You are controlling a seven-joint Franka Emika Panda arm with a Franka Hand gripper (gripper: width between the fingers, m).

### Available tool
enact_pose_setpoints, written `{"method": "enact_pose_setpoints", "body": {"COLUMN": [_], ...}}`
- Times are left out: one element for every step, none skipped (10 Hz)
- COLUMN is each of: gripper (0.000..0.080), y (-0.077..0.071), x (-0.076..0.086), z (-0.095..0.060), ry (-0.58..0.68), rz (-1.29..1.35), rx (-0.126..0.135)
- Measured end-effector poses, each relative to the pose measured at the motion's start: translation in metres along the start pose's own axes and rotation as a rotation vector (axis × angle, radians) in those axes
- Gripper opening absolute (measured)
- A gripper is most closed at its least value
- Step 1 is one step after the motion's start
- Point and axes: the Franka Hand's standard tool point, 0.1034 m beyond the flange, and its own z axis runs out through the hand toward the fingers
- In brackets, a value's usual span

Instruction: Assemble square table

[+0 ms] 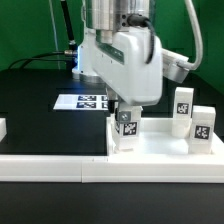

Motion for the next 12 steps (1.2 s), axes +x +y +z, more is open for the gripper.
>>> {"method": "enact_pose_setpoints", "body": {"gripper": [0.0291, 0.0292, 0.0292, 0.0463, 0.0605, 0.0636, 0.0636, 0.0647, 0.0649, 0.0649, 0.0649, 0.0649], "y": [0.002, 0.002, 0.002, 0.002, 0.001, 0.0, -0.001, -0.001, -0.001, -0.001, -0.001, 0.001], "x": [0.001, 0.001, 0.001, 0.0, -0.005, -0.011, -0.02, -0.019, -0.017, -0.017, -0.016, -0.016], "z": [0.0, 0.0, 0.001, 0.001, 0.001, 0.002, 0.002, 0.002, 0.002, 0.002, 0.002, 0.0], "ry": [0.0, 0.0, 0.001, 0.004, 0.004, 0.014, 0.025, 0.026, 0.028, 0.03, 0.031, 0.037], "rz": [0.07, 0.053, 0.03, -0.012, -0.105, -0.254, -0.336, -0.449, -0.537, -0.601, -0.711, -0.887], "rx": [0.005, 0.005, 0.004, 0.004, 0.006, 0.005, 0.007, 0.005, 0.003, 0.001, -0.004, -0.026]}}
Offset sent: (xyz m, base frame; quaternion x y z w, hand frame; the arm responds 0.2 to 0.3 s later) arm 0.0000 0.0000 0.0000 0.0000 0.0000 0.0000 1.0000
